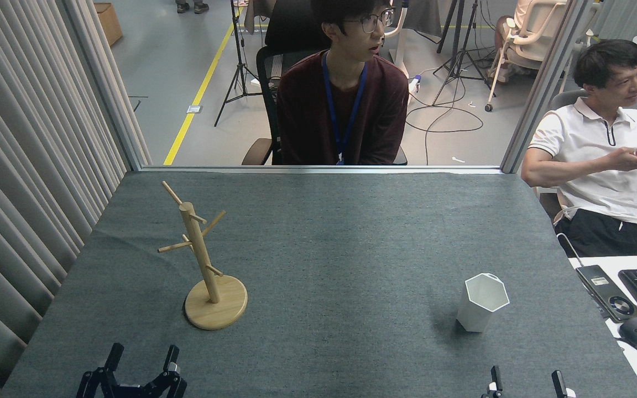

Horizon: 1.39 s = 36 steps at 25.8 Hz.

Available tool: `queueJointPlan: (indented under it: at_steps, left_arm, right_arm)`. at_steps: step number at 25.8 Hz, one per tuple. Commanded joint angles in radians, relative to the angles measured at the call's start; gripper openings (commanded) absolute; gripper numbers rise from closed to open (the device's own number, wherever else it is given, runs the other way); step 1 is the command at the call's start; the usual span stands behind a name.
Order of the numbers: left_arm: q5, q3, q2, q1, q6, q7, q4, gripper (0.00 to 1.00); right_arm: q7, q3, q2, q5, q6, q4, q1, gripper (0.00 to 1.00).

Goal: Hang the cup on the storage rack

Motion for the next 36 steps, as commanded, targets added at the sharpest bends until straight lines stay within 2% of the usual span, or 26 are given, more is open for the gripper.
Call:
queueJointPlan:
  at_steps: [1, 8, 10, 25, 36]
  left_arm:
    - [-0.001, 0.001, 0.0, -0.001, 0.0, 0.001, 0.002, 1.0]
    - [0.003, 0.005, 0.0, -0.001, 0.008, 0.0, 0.002, 1.0]
    - [0.003, 0.005, 0.0, -0.001, 0.016, 0.001, 0.002, 1.0]
    - [0.009, 0.003, -0.002, -0.001, 0.023, 0.001, 0.006, 1.0]
    - [0.008, 0.009, 0.0, -0.001, 0.031, 0.001, 0.008, 1.0]
  right_arm:
    - [0.002, 0.0, 0.002, 0.0, 0.001, 0.0, 0.001, 0.98]
    - [-0.001, -0.003, 0.008, -0.005, 0.008, 0.003, -0.003, 0.98]
    - [0.008, -0.003, 0.006, -0.014, 0.008, 0.019, -0.046, 0.98]
    - [0.064, 0.003, -0.015, -0.018, 0.011, 0.351, -0.328, 0.98]
    - [0.065, 0.011, -0.049, -0.015, 0.006, 0.499, -0.462, 0.98]
